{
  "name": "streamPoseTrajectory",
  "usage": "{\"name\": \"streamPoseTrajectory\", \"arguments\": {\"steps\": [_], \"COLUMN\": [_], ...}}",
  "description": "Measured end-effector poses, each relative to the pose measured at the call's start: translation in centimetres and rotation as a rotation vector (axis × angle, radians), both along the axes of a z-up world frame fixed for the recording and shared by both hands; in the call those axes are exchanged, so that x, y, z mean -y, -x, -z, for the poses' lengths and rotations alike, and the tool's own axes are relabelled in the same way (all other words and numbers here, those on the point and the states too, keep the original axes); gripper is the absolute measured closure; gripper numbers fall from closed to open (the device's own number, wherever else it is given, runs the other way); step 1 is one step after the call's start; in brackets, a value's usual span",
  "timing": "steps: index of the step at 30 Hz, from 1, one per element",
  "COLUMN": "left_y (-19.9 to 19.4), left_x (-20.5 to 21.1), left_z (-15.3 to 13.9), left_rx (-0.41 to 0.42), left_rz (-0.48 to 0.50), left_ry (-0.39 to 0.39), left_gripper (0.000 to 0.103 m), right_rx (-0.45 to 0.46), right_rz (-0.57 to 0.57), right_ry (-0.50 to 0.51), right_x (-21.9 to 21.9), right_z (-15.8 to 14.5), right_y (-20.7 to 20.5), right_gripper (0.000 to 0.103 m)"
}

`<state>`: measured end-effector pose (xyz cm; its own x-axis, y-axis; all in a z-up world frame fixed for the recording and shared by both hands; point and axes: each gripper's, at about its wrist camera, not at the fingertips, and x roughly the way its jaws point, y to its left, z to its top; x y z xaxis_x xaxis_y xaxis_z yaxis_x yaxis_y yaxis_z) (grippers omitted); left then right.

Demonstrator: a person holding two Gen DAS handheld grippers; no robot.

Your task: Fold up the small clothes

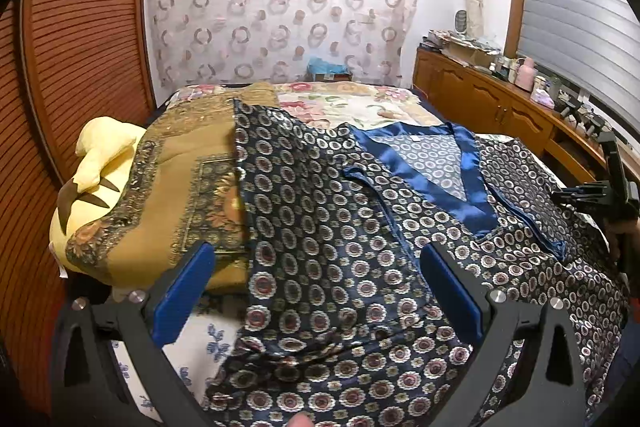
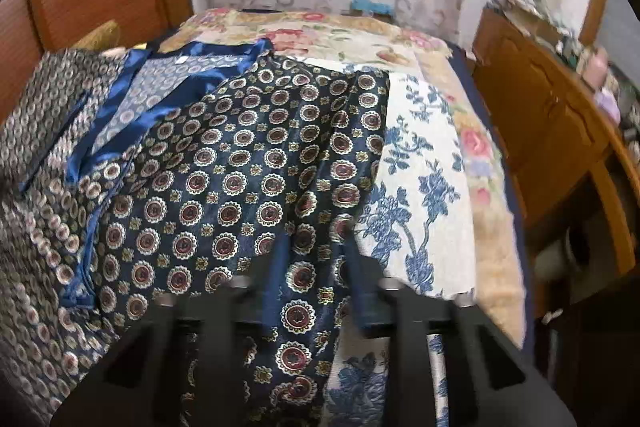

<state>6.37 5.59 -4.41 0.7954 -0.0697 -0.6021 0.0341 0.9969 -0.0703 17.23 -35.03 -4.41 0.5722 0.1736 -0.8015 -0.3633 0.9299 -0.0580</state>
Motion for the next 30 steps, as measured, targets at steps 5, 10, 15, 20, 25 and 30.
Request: {"name": "streamPoseTrajectory", "arguments": {"steps": [5,10,15,20,25,30], "left_y": [0.0,-0.2,-1.3,-3.1,-4.9,-6.0], "left_x": [-0.4,-0.6,-1.1,-2.0,-3.1,-3.5], "left_z": [0.1,-0.1,-0.5,-0.4,-0.2,-0.2], "left_rx": [0.001,0.003,0.001,-0.013,-0.030,-0.033], "left_rz": [-0.005,-0.009,-0.005,-0.020,-0.040,-0.042], "left_ry": [-0.007,-0.018,-0.034,-0.068,-0.068,-0.066], "left_gripper": [0.000,0.000,0.000,0.000,0.000,0.000], "right_rx": [0.007,0.012,0.064,0.049,-0.004,0.001], "right_rz": [0.035,0.108,0.111,0.040,0.033,-0.042], "right_ry": [0.035,0.028,-0.031,-0.031,0.024,0.034], "right_x": [1.8,4.1,3.7,0.7,-0.9,-1.3], "right_z": [0.0,-0.5,-2.3,-2.0,-0.1,0.1], "right_y": [-0.7,-1.1,-1.7,-4.5,-7.4,-7.3], "right_gripper": [0.096,0.096,0.063,0.060,0.063,0.101]}}
